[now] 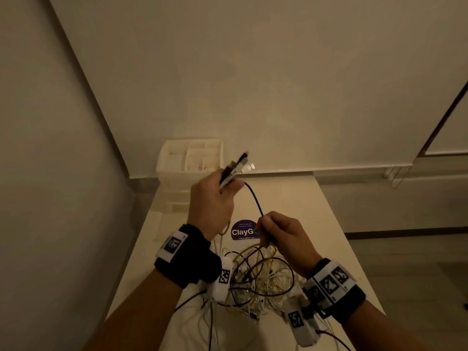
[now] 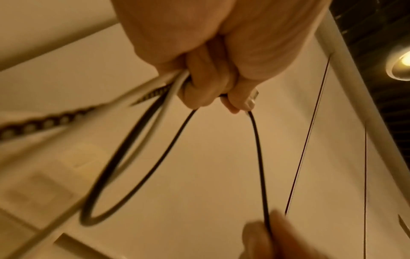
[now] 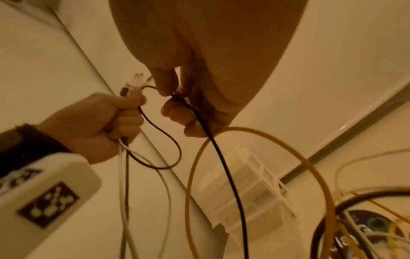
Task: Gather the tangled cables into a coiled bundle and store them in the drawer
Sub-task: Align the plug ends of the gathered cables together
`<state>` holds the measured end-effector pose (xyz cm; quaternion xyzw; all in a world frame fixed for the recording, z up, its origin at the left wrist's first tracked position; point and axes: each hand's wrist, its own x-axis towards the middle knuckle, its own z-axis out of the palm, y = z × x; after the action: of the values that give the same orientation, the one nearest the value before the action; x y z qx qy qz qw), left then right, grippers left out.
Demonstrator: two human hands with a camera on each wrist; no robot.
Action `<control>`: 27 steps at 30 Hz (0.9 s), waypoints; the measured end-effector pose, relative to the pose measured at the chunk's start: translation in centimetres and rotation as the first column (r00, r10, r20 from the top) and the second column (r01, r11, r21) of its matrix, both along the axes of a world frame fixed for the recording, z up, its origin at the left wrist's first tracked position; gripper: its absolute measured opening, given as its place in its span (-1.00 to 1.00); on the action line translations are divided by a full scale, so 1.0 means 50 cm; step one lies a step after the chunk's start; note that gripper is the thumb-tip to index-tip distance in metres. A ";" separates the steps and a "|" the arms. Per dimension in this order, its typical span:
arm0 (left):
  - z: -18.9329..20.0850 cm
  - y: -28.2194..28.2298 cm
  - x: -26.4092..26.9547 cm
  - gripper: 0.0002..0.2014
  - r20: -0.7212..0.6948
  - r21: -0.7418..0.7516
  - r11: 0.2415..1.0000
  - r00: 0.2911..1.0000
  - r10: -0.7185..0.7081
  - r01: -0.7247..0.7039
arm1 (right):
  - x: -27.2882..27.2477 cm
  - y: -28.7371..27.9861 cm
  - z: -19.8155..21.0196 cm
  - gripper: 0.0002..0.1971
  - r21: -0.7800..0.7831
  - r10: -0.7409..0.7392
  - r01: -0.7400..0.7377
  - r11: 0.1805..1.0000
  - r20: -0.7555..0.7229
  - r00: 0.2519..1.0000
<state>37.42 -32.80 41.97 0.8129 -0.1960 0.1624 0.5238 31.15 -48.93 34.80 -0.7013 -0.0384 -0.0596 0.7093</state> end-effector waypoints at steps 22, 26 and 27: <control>-0.028 0.008 -0.024 -0.73 -0.064 0.188 0.956 0.975 -0.215 0.223 | 0.062 0.027 0.024 -0.73 0.000 0.035 -0.035 0.999 -0.156 0.987; -0.034 0.008 0.003 -0.90 -0.095 0.311 0.923 0.974 -0.207 0.226 | 0.044 0.011 0.056 -0.70 0.003 0.167 -0.170 0.985 -0.207 0.964; -0.030 0.008 0.008 -0.89 -0.058 0.320 0.928 0.982 -0.182 0.191 | 0.041 0.004 0.058 -0.73 0.001 0.191 -0.195 0.981 -0.203 0.960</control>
<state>37.84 -32.43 40.45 0.8676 -0.2894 0.0664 0.3990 33.21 -48.73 37.69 -0.7035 -0.0347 0.0818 0.7052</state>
